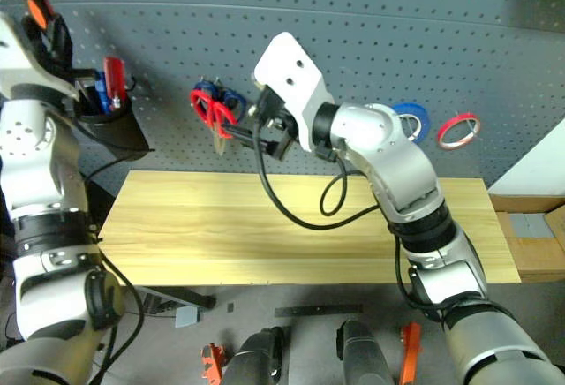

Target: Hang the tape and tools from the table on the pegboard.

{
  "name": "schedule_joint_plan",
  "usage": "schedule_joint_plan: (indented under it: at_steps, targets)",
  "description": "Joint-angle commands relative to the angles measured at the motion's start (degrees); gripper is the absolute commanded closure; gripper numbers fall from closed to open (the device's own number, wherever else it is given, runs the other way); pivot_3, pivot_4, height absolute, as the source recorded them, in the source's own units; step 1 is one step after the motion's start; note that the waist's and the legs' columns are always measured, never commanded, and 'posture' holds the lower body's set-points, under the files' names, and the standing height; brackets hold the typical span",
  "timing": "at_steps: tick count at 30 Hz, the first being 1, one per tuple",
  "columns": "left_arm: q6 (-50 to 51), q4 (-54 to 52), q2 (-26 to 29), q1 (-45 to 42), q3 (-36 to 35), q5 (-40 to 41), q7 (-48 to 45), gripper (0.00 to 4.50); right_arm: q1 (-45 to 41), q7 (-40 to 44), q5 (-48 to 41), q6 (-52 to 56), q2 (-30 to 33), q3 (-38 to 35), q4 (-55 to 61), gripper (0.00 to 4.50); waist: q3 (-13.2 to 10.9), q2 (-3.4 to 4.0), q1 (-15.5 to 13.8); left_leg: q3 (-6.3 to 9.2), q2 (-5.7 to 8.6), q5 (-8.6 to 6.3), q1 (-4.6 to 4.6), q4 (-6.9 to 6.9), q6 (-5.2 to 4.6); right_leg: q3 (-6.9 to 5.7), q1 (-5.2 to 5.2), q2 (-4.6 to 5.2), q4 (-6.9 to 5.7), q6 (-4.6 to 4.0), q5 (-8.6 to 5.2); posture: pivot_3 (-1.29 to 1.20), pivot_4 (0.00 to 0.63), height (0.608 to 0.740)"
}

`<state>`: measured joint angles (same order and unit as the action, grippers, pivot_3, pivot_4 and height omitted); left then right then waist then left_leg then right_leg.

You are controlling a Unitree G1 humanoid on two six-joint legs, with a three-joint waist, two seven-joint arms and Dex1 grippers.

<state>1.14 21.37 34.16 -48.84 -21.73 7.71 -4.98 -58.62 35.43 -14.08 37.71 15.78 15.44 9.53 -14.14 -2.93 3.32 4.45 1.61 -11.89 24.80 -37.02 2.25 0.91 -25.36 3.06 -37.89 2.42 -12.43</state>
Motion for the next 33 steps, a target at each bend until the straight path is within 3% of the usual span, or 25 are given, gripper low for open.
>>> schedule_joint_plan:
  at_steps: [1,5,7,13,19,22,25,30,33]
  targets:
    - [-2.6,-1.0,-0.2,-0.4,0.1,-0.2,0.8,1.85,-0.4,0.8,-0.1,-0.7,0.3,-1.2,1.8,0.00,0.1,-0.09,0.0,0.00,0.00,0.00,0.00,0.00,0.00,0.00,0.00,0.00,0.00,0.00,0.00,-0.06,0.144,0.740]
    - [-1.1,-4.4,-1.0,-0.2,-0.6,1.0,1.7,0.46,-0.1,0.8,0.0,-0.2,0.4,-1.6,2.1,0.00,0.2,-0.10,0.0,-0.01,0.00,-0.04,-0.01,-0.01,-0.07,0.01,0.00,0.00,-0.03,0.00,0.00,-0.06,0.144,0.740]
    - [-0.5,-7.0,-1.6,-0.3,-1.1,2.0,2.1,0.01,0.1,0.7,0.0,-0.3,0.7,-1.9,2.3,0.00,0.3,-0.11,0.0,0.00,0.00,-0.04,-0.01,-0.02,-0.07,0.00,0.00,0.00,-0.05,0.00,0.00,-0.07,0.143,0.740]
    - [8.0,-23.0,-3.6,-1.5,4.0,7.4,-2.4,0.01,2.4,1.5,-5.8,3.0,1.9,-8.0,7.0,0.00,0.4,-0.21,-0.3,0.03,0.01,-0.03,0.00,-0.03,-0.06,0.00,0.01,0.01,-0.05,0.00,0.00,-0.04,0.141,0.740]
    - [31.5,-36.6,-4.9,-0.4,9.3,20.0,-7.0,0.01,8.8,1.5,-8.6,5.3,6.4,-12.2,10.8,0.00,1.0,-0.15,-0.5,0.05,0.06,-0.07,-0.08,-0.05,-0.15,0.00,0.14,0.00,-0.07,0.00,0.00,-0.01,0.143,0.740]
    - [38.5,-41.5,-5.3,2.5,9.9,21.1,-4.7,0.01,14.3,1.5,-10.2,4.4,7.6,-14.5,14.1,0.00,1.1,-0.04,-0.5,0.01,0.03,-0.04,-0.19,-0.05,-0.16,0.04,0.19,-0.02,-0.17,0.00,0.00,0.01,0.141,0.740]
    - [40.1,-48.0,-5.4,8.5,10.5,22.5,-6.1,0.01,23.7,3.4,-9.1,-0.3,10.6,-15.1,18.2,0.00,1.4,0.48,-0.4,-0.09,-0.02,-0.04,-0.34,0.05,-0.16,0.13,0.25,-0.05,-0.17,0.00,-0.01,0.02,0.140,0.740]
    - [44.5,-53.4,-7.1,15.4,10.4,25.1,-5.4,0.01,35.0,3.1,-9.3,-2.8,11.8,-16.3,18.6,0.00,1.4,0.48,-0.7,-0.10,-0.05,-0.04,-0.49,-0.05,-0.17,0.14,0.48,-0.08,-0.18,-0.01,-0.02,0.02,0.127,0.740]
    - [42.4,-53.7,-7.6,22.9,12.0,21.9,-5.8,0.01,41.1,1.7,-4.6,-9.1,11.7,-14.5,14.6,0.00,1.7,0.67,-1.0,-0.10,-0.05,-0.04,-1.28,0.07,-0.20,0.11,1.34,-0.11,0.09,0.00,-0.06,0.01,0.117,0.740]
